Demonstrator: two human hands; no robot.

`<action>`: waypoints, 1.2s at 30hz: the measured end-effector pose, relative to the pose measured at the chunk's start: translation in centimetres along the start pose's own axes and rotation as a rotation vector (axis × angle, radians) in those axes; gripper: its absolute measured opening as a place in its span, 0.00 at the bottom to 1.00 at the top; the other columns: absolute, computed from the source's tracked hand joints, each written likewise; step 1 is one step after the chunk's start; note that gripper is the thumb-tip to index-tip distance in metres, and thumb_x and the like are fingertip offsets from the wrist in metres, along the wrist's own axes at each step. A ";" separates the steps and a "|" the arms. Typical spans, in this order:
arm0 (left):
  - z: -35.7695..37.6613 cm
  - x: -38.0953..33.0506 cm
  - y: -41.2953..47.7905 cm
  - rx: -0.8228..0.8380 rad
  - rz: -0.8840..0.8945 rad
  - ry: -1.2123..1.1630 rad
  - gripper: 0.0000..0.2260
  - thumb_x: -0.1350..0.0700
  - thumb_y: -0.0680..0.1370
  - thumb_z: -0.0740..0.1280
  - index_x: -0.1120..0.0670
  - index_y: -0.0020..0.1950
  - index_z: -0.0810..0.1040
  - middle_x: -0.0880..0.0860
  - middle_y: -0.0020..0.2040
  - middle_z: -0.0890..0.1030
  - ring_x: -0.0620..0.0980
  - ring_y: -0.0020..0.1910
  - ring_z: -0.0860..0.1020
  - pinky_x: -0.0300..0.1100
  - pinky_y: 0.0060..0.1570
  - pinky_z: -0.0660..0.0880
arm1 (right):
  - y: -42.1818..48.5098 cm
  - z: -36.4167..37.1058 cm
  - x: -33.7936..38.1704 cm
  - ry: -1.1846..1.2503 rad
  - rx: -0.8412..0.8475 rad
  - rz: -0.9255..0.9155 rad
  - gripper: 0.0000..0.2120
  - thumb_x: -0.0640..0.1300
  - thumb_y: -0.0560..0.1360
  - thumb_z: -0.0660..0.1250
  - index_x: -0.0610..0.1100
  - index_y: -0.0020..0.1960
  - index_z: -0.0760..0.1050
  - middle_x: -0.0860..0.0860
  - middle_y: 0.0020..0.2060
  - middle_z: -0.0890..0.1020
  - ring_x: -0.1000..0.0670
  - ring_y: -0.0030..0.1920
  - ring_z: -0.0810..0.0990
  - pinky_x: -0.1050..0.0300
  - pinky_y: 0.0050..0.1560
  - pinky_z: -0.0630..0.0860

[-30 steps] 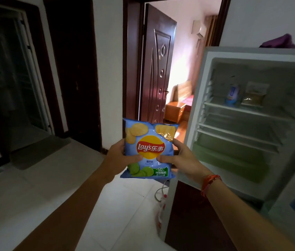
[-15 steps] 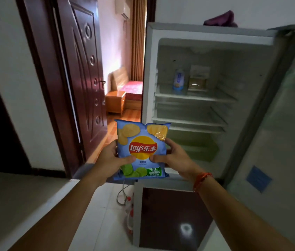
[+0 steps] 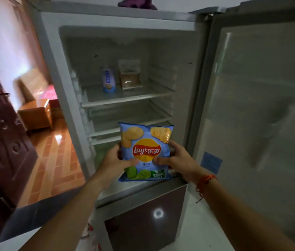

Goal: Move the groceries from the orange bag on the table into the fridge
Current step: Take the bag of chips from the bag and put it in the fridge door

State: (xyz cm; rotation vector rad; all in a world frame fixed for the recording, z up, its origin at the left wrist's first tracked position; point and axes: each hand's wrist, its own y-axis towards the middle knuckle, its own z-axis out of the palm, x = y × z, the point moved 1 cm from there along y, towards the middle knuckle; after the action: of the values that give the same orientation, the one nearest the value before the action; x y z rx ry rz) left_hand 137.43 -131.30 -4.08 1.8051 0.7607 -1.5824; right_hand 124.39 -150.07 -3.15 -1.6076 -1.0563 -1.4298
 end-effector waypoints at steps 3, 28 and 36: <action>2.7 0.0 2.1 0.105 0.004 -0.009 0.20 0.64 0.69 0.78 0.51 0.56 0.78 0.49 0.51 0.86 0.48 0.50 0.84 0.41 0.47 0.80 | -0.5 -2.6 -0.9 -0.012 -0.101 0.017 0.30 0.34 0.68 0.80 0.47 0.67 0.76 0.48 0.53 0.87 0.47 0.51 0.87 0.52 0.48 0.84; 23.6 -5.8 -0.6 0.904 0.221 -0.200 0.24 0.64 0.67 0.78 0.53 0.61 0.77 0.53 0.55 0.84 0.52 0.53 0.83 0.44 0.48 0.81 | -23.8 -10.7 3.7 -0.115 -0.887 0.055 0.30 0.30 0.72 0.75 0.49 0.69 0.73 0.45 0.53 0.86 0.47 0.51 0.87 0.53 0.47 0.84; 26.8 -8.0 -2.4 0.931 0.262 -0.199 0.26 0.59 0.65 0.79 0.52 0.61 0.77 0.53 0.56 0.84 0.52 0.55 0.82 0.52 0.53 0.81 | -27.2 -12.7 4.7 -0.134 -0.930 0.020 0.28 0.32 0.72 0.75 0.51 0.67 0.73 0.48 0.54 0.86 0.49 0.51 0.87 0.56 0.45 0.83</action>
State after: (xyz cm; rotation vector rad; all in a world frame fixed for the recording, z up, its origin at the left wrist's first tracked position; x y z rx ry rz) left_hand 117.48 -150.35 1.14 2.1598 -0.3892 -2.0537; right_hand 94.61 -150.25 2.99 -2.3522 -0.4168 -1.9679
